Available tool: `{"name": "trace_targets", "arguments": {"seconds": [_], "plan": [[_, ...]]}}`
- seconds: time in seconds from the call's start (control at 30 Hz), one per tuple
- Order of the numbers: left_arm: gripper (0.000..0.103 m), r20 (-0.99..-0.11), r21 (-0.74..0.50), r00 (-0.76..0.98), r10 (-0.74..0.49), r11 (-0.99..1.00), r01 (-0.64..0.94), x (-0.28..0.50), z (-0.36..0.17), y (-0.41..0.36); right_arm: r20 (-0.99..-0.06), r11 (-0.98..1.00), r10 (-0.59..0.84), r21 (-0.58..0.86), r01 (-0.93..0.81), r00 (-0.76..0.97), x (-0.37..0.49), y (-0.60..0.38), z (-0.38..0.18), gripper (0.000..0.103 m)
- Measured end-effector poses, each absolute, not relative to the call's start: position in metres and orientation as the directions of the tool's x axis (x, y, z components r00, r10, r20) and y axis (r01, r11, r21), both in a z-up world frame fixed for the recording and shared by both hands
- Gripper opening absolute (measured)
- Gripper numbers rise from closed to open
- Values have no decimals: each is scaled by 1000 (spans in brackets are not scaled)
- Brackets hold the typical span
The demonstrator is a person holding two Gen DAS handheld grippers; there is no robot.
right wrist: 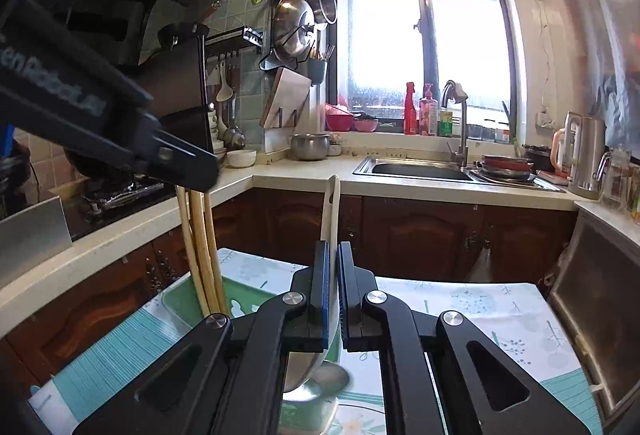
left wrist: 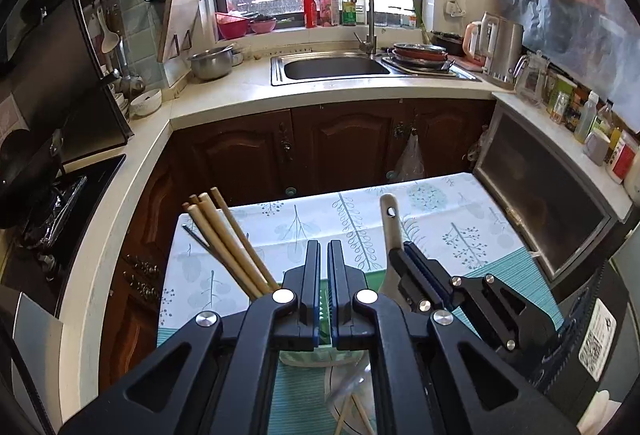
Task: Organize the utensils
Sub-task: 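Carry the spoon and chopstick to the green basket and release both grippers, then lower the right gripper onto the round steel spoon and close on its handle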
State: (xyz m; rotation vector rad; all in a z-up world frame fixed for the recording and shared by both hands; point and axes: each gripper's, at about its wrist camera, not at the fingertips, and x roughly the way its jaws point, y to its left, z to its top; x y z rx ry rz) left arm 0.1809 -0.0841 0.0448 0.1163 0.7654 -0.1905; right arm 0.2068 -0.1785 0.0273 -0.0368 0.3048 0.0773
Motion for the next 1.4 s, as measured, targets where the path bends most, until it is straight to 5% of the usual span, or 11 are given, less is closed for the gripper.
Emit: {"name": "trace_targets", "arguments": {"seconds": [0.33, 0.4, 0.53, 0.6, 1.4], "plan": [[3, -716, -38, 678, -165, 979, 199, 195, 10, -70, -357, 985, 171, 47, -165, 918, 249, -164, -16, 4], [11, -722, -41, 671, -170, 978, 204, 191, 6, -69, -380, 980, 197, 44, -194, 904, 252, -161, -23, 4], [47, -728, -54, 664, -173, 979, 196, 179, 0, -63, -441, 970, 242, 91, -225, 864, 249, -163, -39, 10], [50, -732, -60, 658, -178, 978, 198, 172, -2, -61, -458, 973, 232, 107, -206, 858, 248, -168, -43, 16], [99, -804, -131, 568, -179, 984, 125, 70, -31, -25, -692, 932, 267, 361, 2, 671, 149, -306, -21, 20]]}}
